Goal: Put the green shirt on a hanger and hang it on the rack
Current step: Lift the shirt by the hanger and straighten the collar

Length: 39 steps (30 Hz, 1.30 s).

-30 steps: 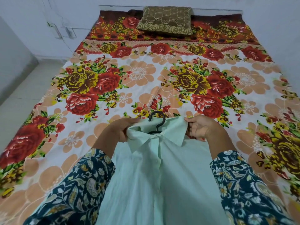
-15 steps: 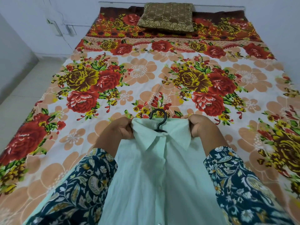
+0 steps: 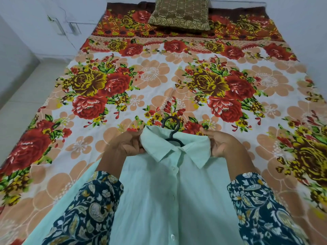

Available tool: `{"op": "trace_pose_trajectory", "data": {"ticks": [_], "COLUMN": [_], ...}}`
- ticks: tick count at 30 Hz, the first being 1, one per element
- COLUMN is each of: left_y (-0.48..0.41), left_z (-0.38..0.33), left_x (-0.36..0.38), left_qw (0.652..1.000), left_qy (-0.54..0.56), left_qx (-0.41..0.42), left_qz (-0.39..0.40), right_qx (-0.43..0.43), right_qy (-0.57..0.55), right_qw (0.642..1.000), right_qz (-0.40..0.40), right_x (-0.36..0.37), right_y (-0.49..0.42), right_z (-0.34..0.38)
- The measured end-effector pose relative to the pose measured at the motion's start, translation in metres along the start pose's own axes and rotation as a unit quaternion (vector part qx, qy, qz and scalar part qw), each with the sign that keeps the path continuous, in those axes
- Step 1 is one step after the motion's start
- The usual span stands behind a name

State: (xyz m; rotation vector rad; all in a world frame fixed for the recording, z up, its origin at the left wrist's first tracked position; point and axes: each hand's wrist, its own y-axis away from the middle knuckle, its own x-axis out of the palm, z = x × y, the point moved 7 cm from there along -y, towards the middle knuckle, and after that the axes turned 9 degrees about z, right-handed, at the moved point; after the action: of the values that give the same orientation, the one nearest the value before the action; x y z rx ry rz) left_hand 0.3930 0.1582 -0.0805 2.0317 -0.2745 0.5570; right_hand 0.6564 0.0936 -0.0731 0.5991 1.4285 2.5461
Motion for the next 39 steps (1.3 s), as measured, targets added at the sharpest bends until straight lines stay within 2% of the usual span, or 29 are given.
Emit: {"op": "trace_pose_trajectory", "data": {"ticks": [4, 8, 10, 12, 16, 18, 20, 21, 22, 23, 25, 26, 28, 30, 32, 34, 36, 39], "left_y": [0.007, 0.004, -0.002, -0.005, -0.004, -0.007, -0.002, 0.005, 0.013, 0.021, 0.036, 0.041, 0.04, 0.031, 0.02, 0.01, 0.003, 0.001], "left_z": [0.011, 0.024, 0.03, 0.035, 0.039, 0.039, 0.032, 0.028, 0.022, 0.017, 0.01, 0.007, 0.0, -0.007, -0.012, -0.014, -0.015, -0.017], "left_x": [0.006, 0.008, 0.006, 0.005, 0.005, -0.004, -0.016, -0.019, -0.019, -0.016, 0.0, 0.009, 0.017, 0.017, 0.011, 0.003, 0.002, 0.0], "left_qw": [0.997, 0.978, 0.97, 0.967, 0.982, 0.986, 0.974, 0.953, 0.916, 0.862, 0.744, 0.705, 0.654, 0.614, 0.558, 0.506, 0.487, 0.538], "left_qy": [0.041, 0.192, 0.214, 0.22, 0.129, 0.067, -0.043, -0.132, -0.24, -0.351, -0.512, -0.554, -0.616, -0.684, -0.763, -0.82, -0.846, -0.822], "left_qx": [0.035, 0.086, 0.111, 0.128, 0.128, 0.154, 0.201, 0.221, 0.236, 0.243, 0.258, 0.265, 0.25, 0.187, 0.113, 0.079, 0.1, 0.143], "left_qz": [0.048, -0.003, -0.015, 0.009, 0.058, 0.003, -0.099, -0.157, -0.217, -0.273, -0.343, -0.355, -0.361, -0.347, -0.307, -0.255, -0.192, -0.118], "right_qx": [-0.06, -0.13, -0.152, -0.163, -0.213, -0.239, -0.253, -0.254, -0.254, -0.252, -0.253, -0.252, -0.265, -0.271, -0.205, -0.13, -0.119, -0.157], "right_qy": [-0.1, -0.239, -0.259, -0.265, -0.294, -0.303, -0.25, -0.184, -0.074, 0.067, 0.321, 0.387, 0.423, 0.43, 0.487, 0.579, 0.647, 0.695], "right_qw": [0.992, 0.962, 0.954, 0.95, 0.931, 0.922, 0.934, 0.945, 0.952, 0.943, 0.873, 0.843, 0.818, 0.809, 0.799, 0.762, 0.715, 0.666], "right_qz": [0.04, 0.007, -0.009, -0.01, 0.031, 0.017, -0.043, -0.094, -0.153, -0.208, -0.267, -0.277, -0.285, -0.295, -0.285, -0.259, -0.236, -0.221], "right_x": [0.009, 0.008, 0.007, 0.008, 0.014, 0.018, 0.02, 0.016, 0.011, 0.008, 0.009, 0.012, 0.015, 0.009, 0.001, -0.005, -0.001, 0.007], "right_y": [0.008, -0.001, -0.005, -0.009, -0.001, 0.007, 0.011, 0.012, 0.014, 0.017, 0.019, 0.019, 0.022, 0.021, 0.016, 0.008, 0.003, 0.002], "right_z": [-0.007, -0.018, -0.022, -0.029, -0.029, -0.028, -0.031, -0.033, -0.034, -0.031, -0.024, -0.02, -0.012, -0.002, 0.001, -0.001, -0.002, 0.003]}}
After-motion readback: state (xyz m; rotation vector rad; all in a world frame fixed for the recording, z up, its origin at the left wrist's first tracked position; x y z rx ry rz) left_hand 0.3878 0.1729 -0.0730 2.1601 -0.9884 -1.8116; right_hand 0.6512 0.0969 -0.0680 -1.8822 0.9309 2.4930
